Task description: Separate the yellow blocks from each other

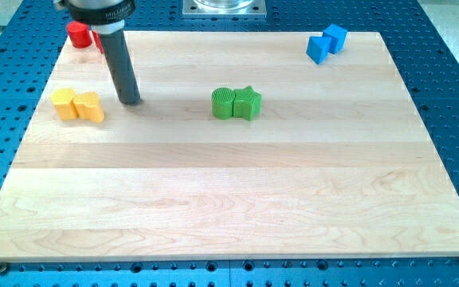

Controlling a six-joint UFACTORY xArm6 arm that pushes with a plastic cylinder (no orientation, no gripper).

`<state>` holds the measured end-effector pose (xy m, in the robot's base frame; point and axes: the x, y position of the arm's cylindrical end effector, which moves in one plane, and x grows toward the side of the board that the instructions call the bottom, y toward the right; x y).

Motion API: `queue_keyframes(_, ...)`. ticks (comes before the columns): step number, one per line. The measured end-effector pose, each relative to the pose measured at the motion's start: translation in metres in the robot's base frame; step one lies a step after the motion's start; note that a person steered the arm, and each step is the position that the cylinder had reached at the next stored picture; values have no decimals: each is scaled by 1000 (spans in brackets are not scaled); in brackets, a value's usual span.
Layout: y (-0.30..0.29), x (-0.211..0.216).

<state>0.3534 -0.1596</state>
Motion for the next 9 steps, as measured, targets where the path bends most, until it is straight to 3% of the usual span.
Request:
queue_keyframes(2,-114,0)
queue_keyframes(4,-92,14)
queue_keyframes(5,-82,-6)
queue_keyframes(6,-77,12)
queue_keyframes(7,-74,61)
queue_keyframes(9,-43,59)
